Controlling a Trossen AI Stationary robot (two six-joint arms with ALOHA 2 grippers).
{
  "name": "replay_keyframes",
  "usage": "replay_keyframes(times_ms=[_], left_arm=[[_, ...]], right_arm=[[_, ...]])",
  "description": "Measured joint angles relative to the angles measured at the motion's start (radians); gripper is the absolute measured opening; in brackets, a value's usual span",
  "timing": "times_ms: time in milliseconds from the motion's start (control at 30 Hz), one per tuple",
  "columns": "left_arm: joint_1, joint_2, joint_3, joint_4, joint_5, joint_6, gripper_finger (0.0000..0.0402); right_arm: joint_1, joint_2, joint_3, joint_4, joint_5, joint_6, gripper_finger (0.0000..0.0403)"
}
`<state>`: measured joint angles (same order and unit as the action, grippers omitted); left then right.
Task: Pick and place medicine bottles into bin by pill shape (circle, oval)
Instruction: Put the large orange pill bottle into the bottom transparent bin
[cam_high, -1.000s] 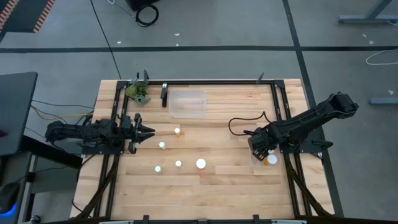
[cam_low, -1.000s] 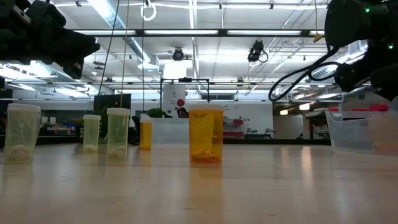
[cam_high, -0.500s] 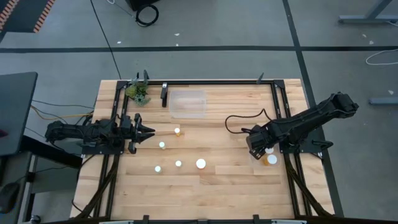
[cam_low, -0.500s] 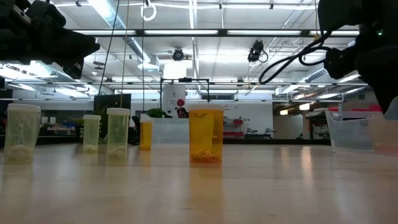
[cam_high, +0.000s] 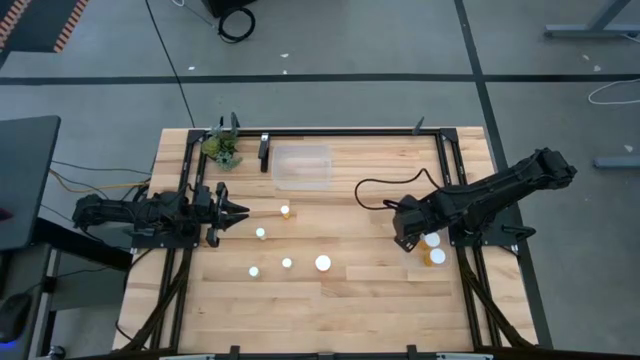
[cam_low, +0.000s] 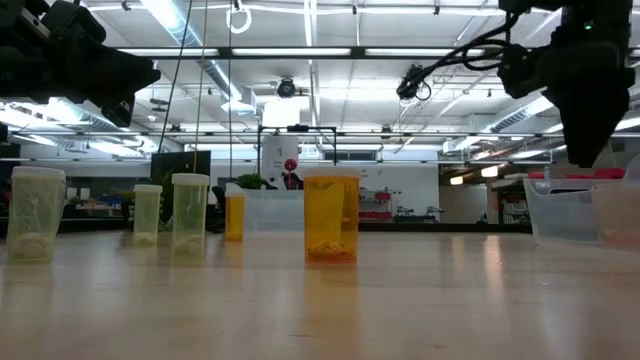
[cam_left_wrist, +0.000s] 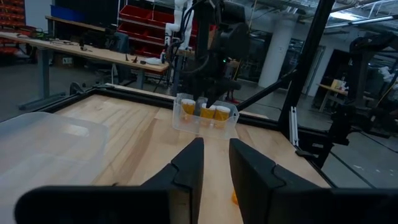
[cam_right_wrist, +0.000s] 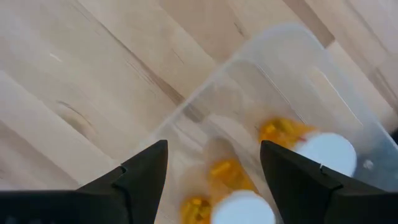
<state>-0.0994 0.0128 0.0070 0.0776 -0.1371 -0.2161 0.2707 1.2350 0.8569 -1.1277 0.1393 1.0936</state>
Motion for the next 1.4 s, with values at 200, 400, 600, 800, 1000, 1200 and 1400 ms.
replay_keyframes(times_ms=[200,400,600,800,1000,1200,1400], left_arm=[[0.000,0.000,0.000,0.000,0.000,0.000,0.0091],[0.000,0.000,0.000,0.000,0.000,0.000,0.0086],[0.000,0.000,0.000,0.000,0.000,0.000,0.0085],[0.000,0.000,0.000,0.000,0.000,-0.001,0.0091],[0.000,0.000,0.000,0.000,0.000,0.000,0.0084],[0.000,0.000,0.000,0.000,0.000,0.000,0.0087],[0.000,0.000,0.000,-0.001,0.000,-0.001,0.0090]], right_arm=[[0.000,0.000,0.002,0.050,0.013,-0.005,0.0263],[0.000,0.001,0.002,0.172,0.015,-0.010,0.0263],[0.000,0.059,0.002,0.289,0.025,-0.068,0.0263],[-0.016,0.200,0.079,0.343,0.002,-0.162,0.0263],[-0.022,0.372,0.304,0.275,0.019,-0.329,0.0263],[-0.035,0.520,0.493,0.270,0.023,-0.477,0.0263],[-0.033,0.652,0.661,0.261,0.023,-0.612,0.0263]])
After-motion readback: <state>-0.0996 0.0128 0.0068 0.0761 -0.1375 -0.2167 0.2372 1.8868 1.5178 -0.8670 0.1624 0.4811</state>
